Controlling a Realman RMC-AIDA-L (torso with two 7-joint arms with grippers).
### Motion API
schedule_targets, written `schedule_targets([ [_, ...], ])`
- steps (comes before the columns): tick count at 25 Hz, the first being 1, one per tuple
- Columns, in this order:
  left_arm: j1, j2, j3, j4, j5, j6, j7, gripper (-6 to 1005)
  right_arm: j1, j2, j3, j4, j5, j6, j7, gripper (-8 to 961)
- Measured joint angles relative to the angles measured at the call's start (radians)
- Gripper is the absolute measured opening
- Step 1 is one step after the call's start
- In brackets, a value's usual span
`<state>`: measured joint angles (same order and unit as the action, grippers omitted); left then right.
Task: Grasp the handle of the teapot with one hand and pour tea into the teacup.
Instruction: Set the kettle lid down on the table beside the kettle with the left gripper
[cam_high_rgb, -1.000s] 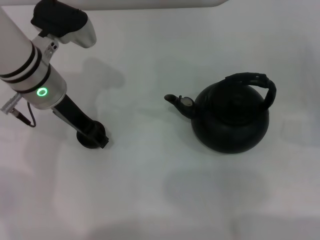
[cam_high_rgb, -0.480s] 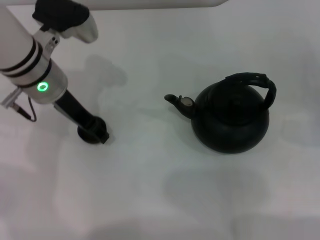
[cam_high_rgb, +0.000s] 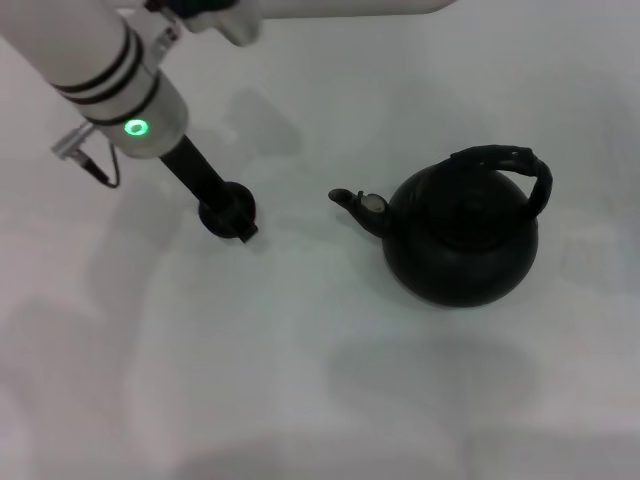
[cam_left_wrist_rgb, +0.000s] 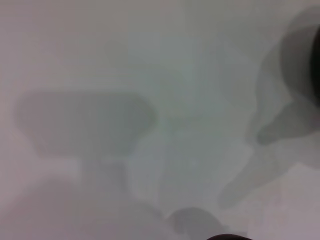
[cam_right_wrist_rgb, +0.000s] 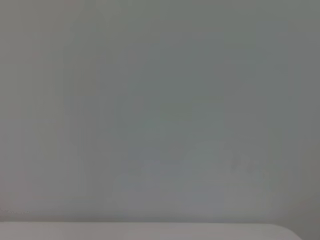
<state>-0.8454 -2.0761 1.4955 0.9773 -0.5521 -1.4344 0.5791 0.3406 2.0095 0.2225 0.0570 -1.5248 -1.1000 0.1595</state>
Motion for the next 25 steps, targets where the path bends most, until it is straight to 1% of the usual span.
schedule_targets([
  [2, -0.011, 0.000, 0.040, -0.013, -0.010, 0.012, 0.007, 706, 0.000, 0.000, 0.000, 0.001, 0.000, 0.000, 0.000, 878],
  [5, -0.020, -0.002, 0.128, -0.027, -0.035, 0.035, 0.013, 707, 0.000, 0.001, -0.001, 0.002, 0.000, 0.000, 0.000, 878],
  [7, -0.020, -0.002, 0.170, -0.027, -0.049, 0.057, 0.014, 707, 0.000, 0.002, -0.002, 0.003, 0.000, 0.000, 0.000, 878],
  [9, -0.020, -0.002, 0.192, -0.027, -0.055, 0.075, 0.019, 707, 0.000, 0.002, -0.002, 0.003, 0.000, 0.000, 0.000, 878],
  [17, -0.026, -0.004, 0.210, -0.025, -0.102, 0.091, 0.044, 708, 0.000, 0.002, -0.003, 0.003, 0.000, 0.000, 0.000, 877],
  [25, -0.033, -0.004, 0.239, -0.027, -0.114, 0.096, 0.041, 710, 0.000, 0.002, -0.003, 0.004, 0.000, 0.000, 0.000, 877],
])
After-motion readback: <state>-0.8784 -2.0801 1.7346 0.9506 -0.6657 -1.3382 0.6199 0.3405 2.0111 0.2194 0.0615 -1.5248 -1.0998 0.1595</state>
